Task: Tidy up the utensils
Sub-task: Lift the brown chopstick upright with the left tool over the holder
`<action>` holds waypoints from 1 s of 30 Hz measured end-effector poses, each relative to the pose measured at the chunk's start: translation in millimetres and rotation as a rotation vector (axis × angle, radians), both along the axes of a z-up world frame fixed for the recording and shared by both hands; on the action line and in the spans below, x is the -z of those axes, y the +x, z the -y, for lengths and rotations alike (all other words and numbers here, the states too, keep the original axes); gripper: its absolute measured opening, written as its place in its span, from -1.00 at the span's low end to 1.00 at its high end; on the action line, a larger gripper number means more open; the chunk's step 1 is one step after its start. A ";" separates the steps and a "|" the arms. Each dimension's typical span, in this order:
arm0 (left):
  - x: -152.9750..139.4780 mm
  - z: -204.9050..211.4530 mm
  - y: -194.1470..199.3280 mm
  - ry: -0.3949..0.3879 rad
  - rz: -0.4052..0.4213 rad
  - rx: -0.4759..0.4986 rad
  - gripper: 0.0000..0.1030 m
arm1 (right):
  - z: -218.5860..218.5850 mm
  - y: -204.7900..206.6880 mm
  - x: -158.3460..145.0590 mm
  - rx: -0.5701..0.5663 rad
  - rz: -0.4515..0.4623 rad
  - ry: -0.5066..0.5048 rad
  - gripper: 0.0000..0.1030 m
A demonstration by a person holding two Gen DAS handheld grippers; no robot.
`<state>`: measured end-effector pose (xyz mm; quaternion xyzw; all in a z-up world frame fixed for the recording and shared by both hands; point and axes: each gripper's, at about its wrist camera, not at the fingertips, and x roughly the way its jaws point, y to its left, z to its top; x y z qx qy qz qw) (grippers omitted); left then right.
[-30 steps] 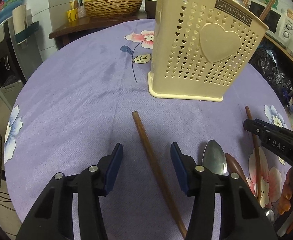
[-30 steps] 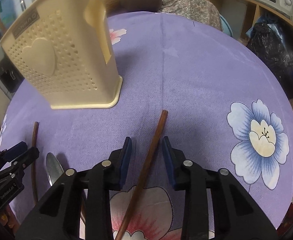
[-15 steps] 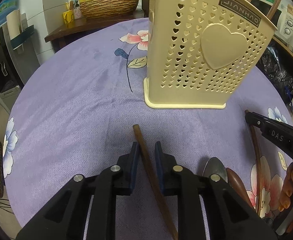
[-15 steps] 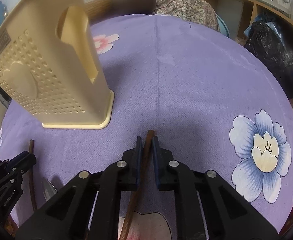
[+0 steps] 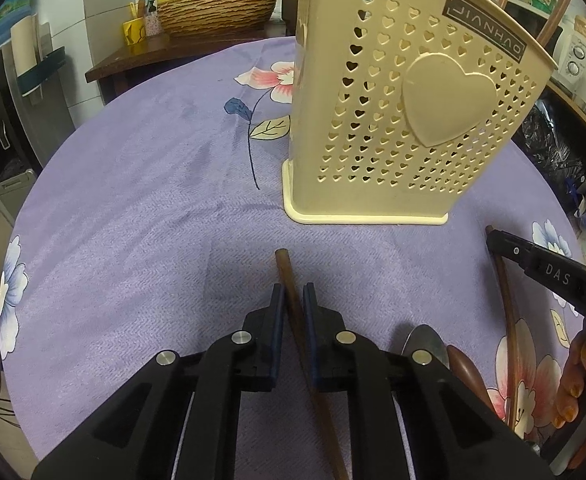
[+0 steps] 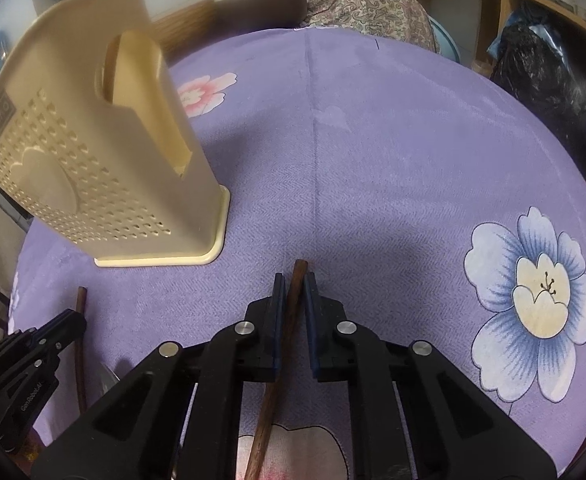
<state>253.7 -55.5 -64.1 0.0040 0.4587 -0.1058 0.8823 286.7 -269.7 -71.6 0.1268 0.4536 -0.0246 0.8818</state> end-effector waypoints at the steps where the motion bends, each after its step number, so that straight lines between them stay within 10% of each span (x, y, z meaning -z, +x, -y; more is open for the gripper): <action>1: 0.0 0.1 0.6 -0.003 -0.001 0.000 -0.79 | 0.5 0.1 0.2 -0.002 0.002 0.005 -0.80; 17: -16.6 -11.6 -4.9 -0.114 0.056 -0.013 -0.81 | 1.6 -20.4 -17.9 -0.013 0.110 0.067 -0.81; 30: -81.9 -29.6 -48.4 -0.210 0.219 0.003 -0.82 | -5.7 -78.5 -96.6 -0.117 0.334 0.091 -0.82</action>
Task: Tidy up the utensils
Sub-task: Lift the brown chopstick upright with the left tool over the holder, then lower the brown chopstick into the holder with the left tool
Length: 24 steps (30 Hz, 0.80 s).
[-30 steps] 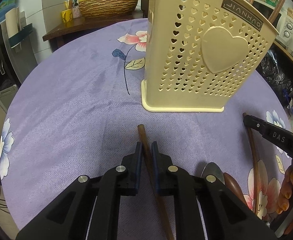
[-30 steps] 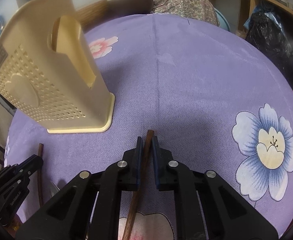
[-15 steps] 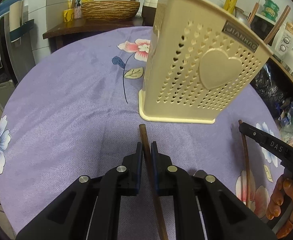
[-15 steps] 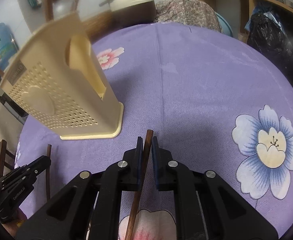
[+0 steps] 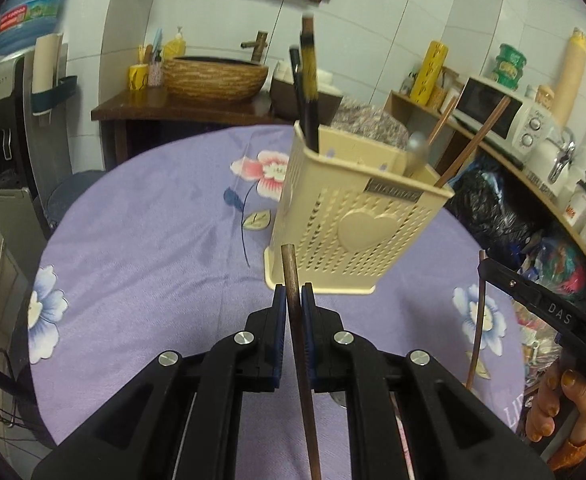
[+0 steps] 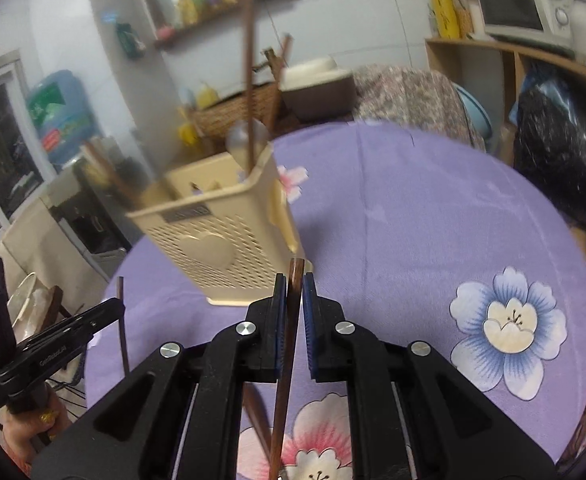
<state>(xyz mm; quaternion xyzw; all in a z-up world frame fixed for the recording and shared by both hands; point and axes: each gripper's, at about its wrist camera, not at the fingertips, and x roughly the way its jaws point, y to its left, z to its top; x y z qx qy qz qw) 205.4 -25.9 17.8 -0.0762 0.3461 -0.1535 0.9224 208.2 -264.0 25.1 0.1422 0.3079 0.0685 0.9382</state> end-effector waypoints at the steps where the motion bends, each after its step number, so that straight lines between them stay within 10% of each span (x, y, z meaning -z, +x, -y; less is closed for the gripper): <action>1: -4.9 -1.0 -3.4 -0.004 0.013 0.001 -0.82 | -2.5 -7.8 -10.1 -0.014 0.029 -0.001 -0.82; 9: -39.6 -9.3 -21.3 -0.017 0.104 0.000 -0.83 | -22.6 -47.8 -69.4 -0.097 0.174 -0.046 -0.83; 24: -51.6 -11.8 -29.7 -0.025 0.137 0.018 -0.83 | -33.9 -50.8 -88.8 -0.157 0.191 -0.055 -0.84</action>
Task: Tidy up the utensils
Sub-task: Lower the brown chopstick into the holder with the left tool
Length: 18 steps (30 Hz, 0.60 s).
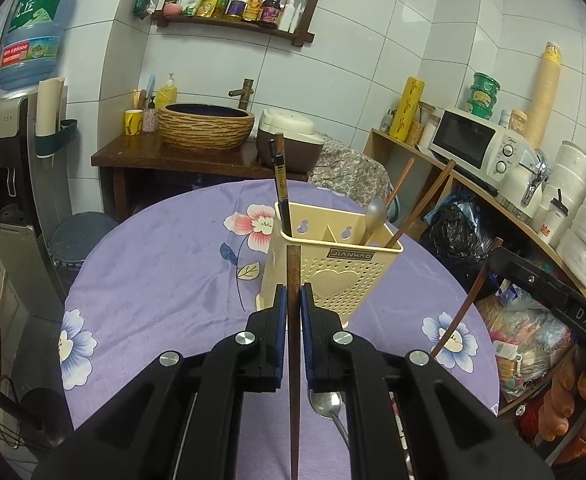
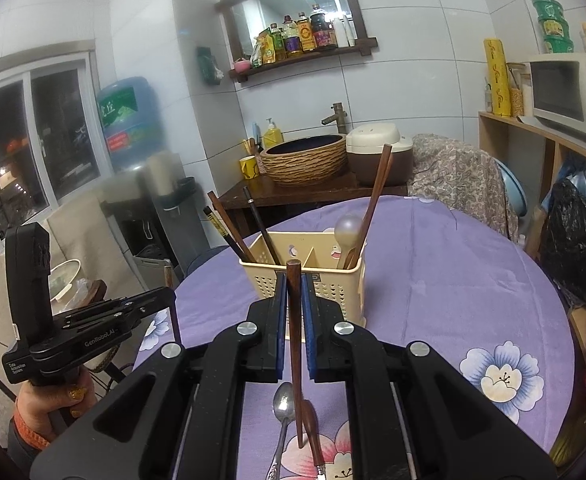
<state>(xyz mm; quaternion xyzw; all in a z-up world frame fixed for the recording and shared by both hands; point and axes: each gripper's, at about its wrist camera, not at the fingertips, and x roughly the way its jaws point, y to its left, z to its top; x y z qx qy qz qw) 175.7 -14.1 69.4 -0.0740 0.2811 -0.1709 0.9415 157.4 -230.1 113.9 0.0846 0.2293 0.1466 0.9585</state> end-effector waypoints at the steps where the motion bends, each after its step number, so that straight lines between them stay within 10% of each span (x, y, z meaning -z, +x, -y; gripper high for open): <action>1: -0.7 -0.3 -0.5 0.001 0.001 0.001 -0.83 | 0.5 1.2 0.1 -0.002 0.000 -0.001 -0.84; 18: -48.6 2.0 3.8 -0.023 0.056 0.084 -0.83 | -2.3 11.0 -43.5 -0.086 0.027 0.030 -0.84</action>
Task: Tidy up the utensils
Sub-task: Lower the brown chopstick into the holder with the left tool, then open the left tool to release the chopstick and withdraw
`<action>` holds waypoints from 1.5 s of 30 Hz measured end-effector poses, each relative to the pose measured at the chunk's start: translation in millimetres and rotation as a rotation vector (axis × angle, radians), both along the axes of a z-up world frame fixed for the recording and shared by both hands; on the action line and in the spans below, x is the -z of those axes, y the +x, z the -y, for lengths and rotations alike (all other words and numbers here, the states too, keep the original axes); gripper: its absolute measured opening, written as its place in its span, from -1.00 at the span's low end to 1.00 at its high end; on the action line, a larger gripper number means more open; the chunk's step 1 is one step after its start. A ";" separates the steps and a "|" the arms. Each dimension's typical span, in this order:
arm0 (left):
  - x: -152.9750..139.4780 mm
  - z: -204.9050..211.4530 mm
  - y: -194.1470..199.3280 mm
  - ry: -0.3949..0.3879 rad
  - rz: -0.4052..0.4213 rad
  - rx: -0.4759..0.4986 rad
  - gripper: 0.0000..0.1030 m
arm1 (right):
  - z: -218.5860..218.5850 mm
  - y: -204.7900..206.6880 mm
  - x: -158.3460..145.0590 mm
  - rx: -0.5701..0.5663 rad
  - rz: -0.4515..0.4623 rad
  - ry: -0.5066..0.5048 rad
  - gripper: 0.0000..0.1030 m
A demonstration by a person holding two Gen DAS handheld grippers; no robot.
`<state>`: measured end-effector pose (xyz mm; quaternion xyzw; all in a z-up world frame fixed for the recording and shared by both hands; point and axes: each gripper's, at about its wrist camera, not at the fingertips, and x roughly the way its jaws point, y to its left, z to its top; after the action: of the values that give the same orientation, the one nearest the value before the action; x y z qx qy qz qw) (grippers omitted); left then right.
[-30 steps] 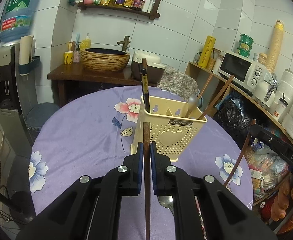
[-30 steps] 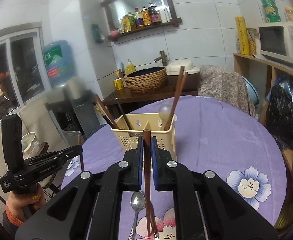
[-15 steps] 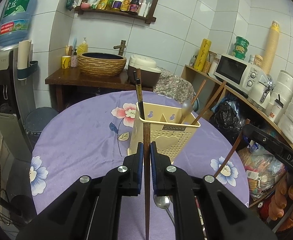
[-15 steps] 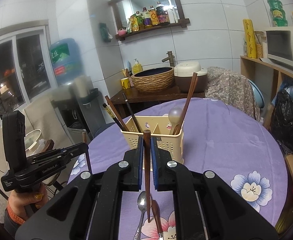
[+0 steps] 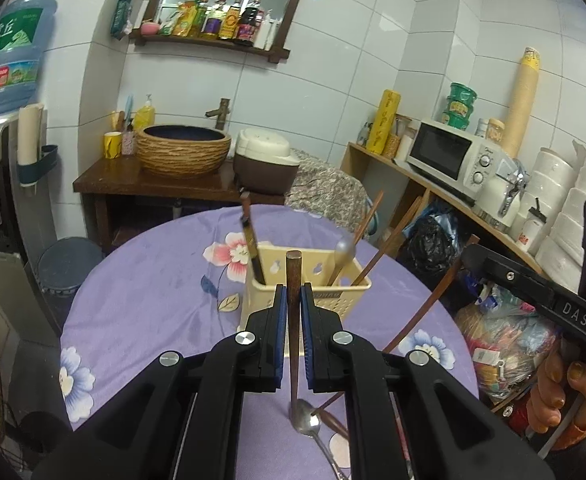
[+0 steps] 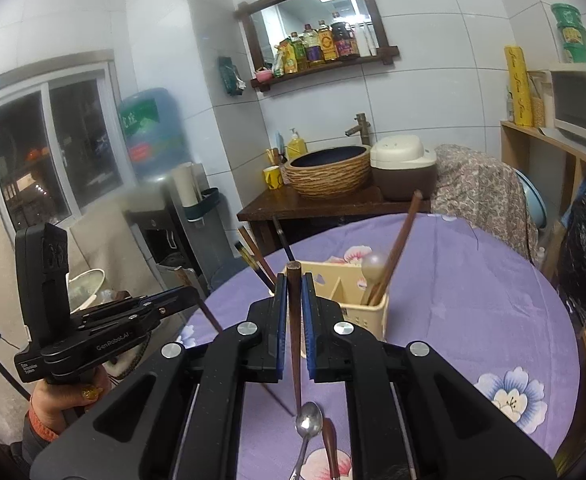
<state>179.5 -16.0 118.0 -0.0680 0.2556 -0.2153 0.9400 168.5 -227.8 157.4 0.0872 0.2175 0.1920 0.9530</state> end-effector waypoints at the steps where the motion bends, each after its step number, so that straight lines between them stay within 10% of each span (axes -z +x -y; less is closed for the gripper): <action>1: -9.2 0.8 1.3 -0.001 0.008 0.012 -0.83 | -0.5 2.1 -10.0 -0.012 0.005 0.000 -0.84; 14: -124.9 22.2 45.3 0.008 0.169 -0.017 -0.83 | 1.9 61.5 -139.4 0.047 0.100 -0.039 -0.84; 32: -11.1 43.6 93.1 0.060 -0.016 -0.066 -0.83 | -8.6 118.3 -9.2 0.114 -0.005 -0.145 -0.84; 41: -0.6 39.5 98.0 0.067 -0.044 -0.070 -0.83 | -1.9 122.4 11.0 0.107 -0.025 -0.094 -0.84; 45: -8.5 36.4 84.4 0.062 -0.008 -0.064 -0.68 | 3.0 114.4 8.7 0.112 0.004 -0.064 -0.41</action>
<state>263.9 -52.5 126.4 -0.0476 0.2635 -0.1771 0.9471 282.8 -230.8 148.7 0.0684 0.2167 0.1314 0.9649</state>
